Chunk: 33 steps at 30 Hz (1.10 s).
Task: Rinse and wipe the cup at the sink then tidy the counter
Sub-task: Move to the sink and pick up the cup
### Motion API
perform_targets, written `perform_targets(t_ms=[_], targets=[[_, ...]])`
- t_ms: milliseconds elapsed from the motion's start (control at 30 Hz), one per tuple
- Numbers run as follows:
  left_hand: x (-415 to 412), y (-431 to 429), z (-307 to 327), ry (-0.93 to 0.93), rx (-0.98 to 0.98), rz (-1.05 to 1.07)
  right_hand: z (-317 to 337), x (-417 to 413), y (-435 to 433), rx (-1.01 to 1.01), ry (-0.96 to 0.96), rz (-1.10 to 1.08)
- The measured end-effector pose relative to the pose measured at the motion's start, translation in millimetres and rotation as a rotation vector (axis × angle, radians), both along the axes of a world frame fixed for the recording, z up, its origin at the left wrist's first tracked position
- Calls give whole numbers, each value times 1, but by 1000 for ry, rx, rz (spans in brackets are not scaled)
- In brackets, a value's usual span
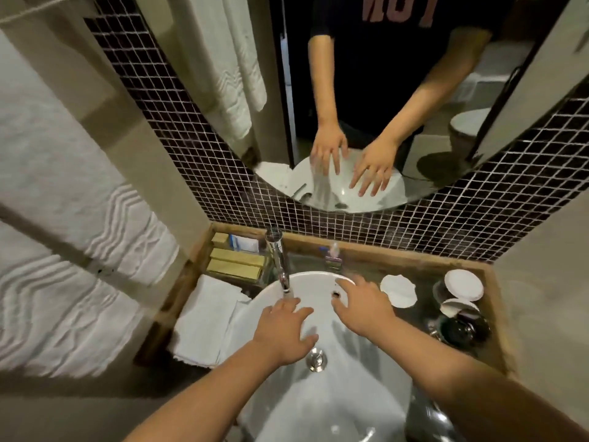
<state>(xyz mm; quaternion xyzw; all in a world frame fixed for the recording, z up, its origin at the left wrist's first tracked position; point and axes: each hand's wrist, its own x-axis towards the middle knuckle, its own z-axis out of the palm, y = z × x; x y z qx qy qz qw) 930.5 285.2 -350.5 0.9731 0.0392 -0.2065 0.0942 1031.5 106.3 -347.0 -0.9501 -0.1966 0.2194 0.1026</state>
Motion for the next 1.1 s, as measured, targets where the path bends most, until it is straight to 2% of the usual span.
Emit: perform_targets(t_ms=[267, 400, 667, 867, 1100], targets=[[27, 6, -74, 84, -120, -264, -52, -31, -36, -17, 54, -450], [26, -4, -101, 117, -150, -321, -70, -26, -59, -2, 166, -594], [45, -51, -129, 180, -160, -299, -96, 62, -95, -117, 36, -447], [59, -75, -141, 124, -157, -241, -117, 102, -101, -160, 88, -447], [88, -81, -155, 32, -126, -226, -127, 117, -104, -103, 166, -411]])
